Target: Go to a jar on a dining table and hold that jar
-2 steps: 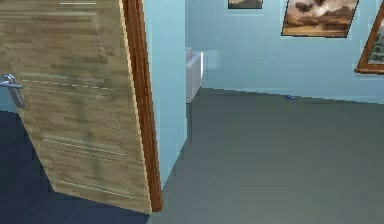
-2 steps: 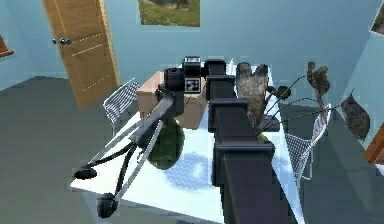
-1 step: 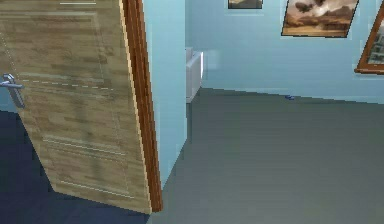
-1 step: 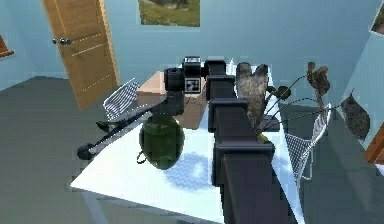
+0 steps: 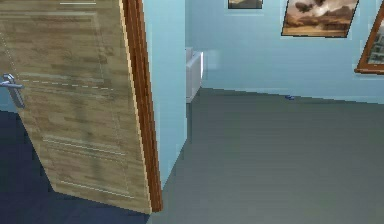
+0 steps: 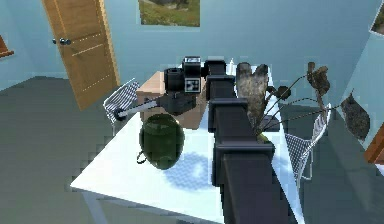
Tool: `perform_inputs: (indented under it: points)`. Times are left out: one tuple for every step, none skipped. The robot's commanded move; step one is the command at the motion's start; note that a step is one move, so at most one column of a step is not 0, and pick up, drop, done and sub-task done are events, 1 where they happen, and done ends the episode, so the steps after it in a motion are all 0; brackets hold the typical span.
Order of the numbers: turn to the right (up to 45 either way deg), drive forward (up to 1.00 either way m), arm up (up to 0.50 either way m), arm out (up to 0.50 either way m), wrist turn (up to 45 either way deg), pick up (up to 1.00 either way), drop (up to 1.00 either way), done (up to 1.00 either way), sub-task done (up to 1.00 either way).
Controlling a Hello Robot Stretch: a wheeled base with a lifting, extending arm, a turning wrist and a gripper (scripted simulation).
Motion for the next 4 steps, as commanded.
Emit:
perform_inputs:
  points:
    - [0.0, 0.00, 0.00, 0.00, 21.0, 0.00, 0.00, 0.00, 0.00]
    - [0.0, 0.00, -0.28, 0.00, 0.0, 0.00, 0.00, 0.00, 0.00]
    - [0.0, 0.00, 0.00, 0.00, 0.0, 1.00, 0.00, 0.00, 0.00]
    - [0.0, 0.00, 0.10, 0.00, 0.0, 0.00, 0.00, 0.00, 0.00]
